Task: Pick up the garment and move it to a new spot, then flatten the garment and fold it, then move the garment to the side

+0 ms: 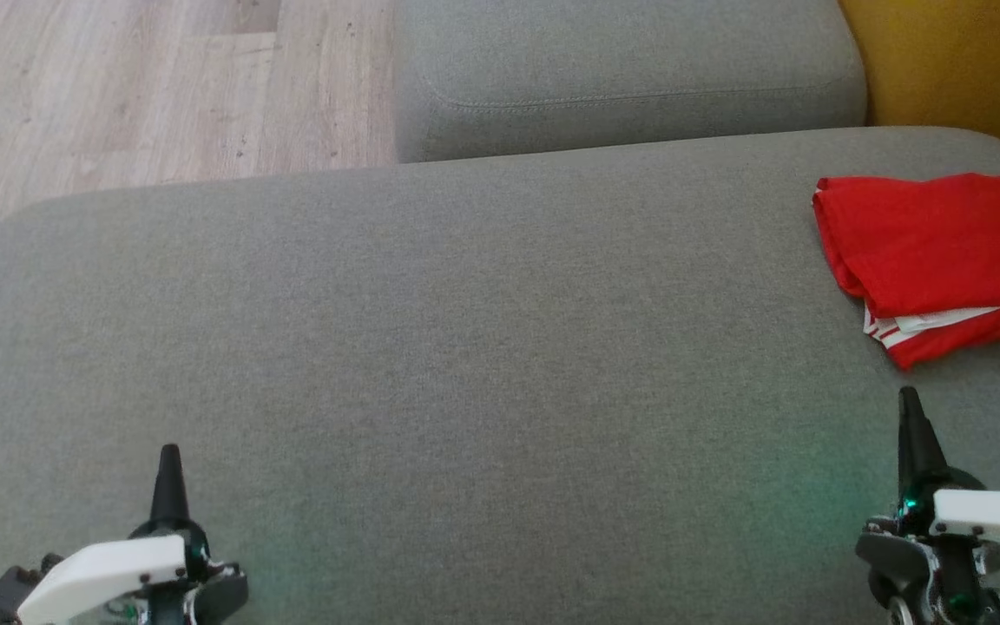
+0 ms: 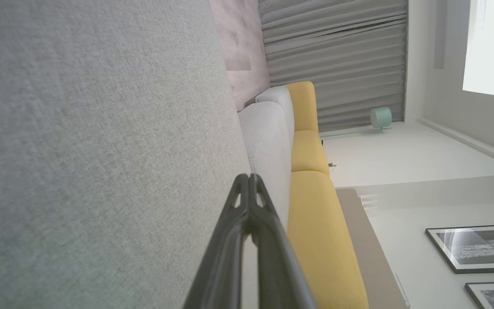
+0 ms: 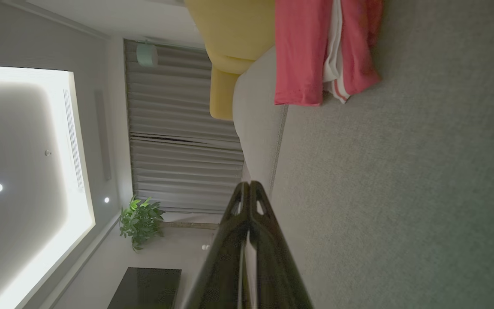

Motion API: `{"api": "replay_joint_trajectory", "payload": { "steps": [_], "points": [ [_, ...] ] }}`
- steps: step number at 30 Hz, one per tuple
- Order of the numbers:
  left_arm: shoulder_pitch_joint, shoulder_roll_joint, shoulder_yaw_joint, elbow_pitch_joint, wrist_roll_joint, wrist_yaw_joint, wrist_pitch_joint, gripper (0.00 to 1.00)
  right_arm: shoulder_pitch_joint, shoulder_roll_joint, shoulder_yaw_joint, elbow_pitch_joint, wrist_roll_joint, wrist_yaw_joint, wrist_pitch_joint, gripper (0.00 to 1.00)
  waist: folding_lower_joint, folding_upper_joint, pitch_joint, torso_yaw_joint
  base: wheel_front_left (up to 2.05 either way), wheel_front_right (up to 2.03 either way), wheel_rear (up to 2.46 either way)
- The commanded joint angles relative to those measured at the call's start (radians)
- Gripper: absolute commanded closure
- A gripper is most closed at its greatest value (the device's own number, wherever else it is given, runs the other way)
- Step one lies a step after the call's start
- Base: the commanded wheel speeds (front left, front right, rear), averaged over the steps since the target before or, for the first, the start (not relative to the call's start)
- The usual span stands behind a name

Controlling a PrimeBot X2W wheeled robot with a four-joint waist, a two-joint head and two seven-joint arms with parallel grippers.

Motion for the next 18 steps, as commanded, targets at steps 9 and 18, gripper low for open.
{"api": "replay_joint_trajectory", "payload": {
  "steps": [9, 18],
  "points": [
    [-0.081, 0.009, 0.062, -0.02, -0.117, -0.022, 0.033, 1.0, -0.083, -0.02, 0.001, -0.029, 0.116, -0.001, 0.031, 1.0, 0.0, 0.0, 0.008, -0.005, 0.0, 0.0, 0.0],
    [-0.094, 0.007, 0.075, -0.017, -0.164, -0.028, 0.047, 1.0, -0.096, -0.018, -0.008, -0.028, 0.161, -0.001, 0.045, 1.0, 0.0, 0.0, 0.012, -0.007, 0.0, 0.0, 0.0]
  ]
}}
